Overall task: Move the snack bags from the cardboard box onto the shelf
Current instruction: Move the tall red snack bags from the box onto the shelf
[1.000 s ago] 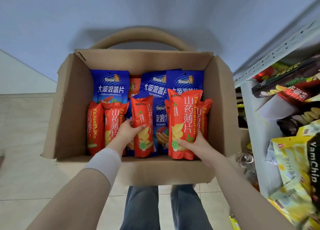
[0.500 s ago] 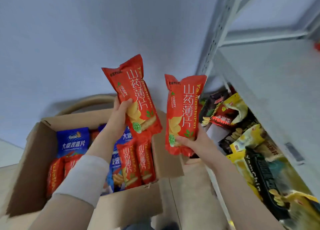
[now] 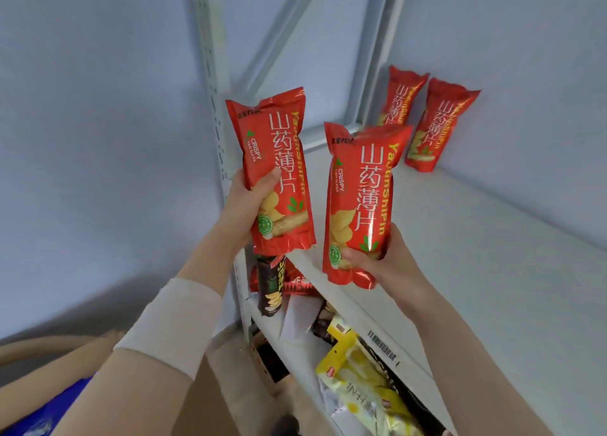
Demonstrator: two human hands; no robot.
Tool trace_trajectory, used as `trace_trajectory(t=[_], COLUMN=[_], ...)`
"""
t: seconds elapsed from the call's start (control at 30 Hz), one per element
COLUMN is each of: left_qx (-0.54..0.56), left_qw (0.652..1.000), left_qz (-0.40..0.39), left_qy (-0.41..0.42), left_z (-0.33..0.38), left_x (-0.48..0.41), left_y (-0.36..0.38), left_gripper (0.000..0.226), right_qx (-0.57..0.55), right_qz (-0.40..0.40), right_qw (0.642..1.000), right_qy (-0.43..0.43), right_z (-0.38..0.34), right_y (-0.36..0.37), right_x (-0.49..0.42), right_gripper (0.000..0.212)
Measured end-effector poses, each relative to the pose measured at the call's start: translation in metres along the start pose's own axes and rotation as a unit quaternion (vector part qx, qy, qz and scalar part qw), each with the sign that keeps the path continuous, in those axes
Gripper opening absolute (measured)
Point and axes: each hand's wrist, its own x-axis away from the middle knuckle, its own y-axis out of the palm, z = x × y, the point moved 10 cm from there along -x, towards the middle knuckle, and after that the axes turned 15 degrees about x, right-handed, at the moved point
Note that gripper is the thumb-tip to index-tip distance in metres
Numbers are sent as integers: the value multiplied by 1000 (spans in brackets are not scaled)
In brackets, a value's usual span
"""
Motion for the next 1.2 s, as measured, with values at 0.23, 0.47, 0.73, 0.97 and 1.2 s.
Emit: trace_trajectory(t=[0.23, 0.47, 0.73, 0.97, 1.2], left_qx=[-73, -128, -129, -135, -167], left_qw=[986, 947, 934, 925, 916], left_qz=[-147, -284, -326, -346, -357], left_qy=[-14, -75, -75, -81, -78], left_z=[-28, -90, -147, -169, -175], left_x=[-166, -298, -370, -387, -386], left_y=[83, 155, 190, 209, 217], left_gripper=[69, 63, 59, 77, 87], right_qx=[-15, -28, 31, 37, 63], right_qz=[178, 307, 383, 414, 412], right_qw=[983, 949, 920, 907, 906], right_qy=[31, 61, 76, 71, 75], right_z=[28, 60, 89, 102, 104], right_y=[-90, -140, -170, -176, -174], right_x=[-99, -207, -264, -272, -274], right_gripper=[65, 63, 74, 74, 73])
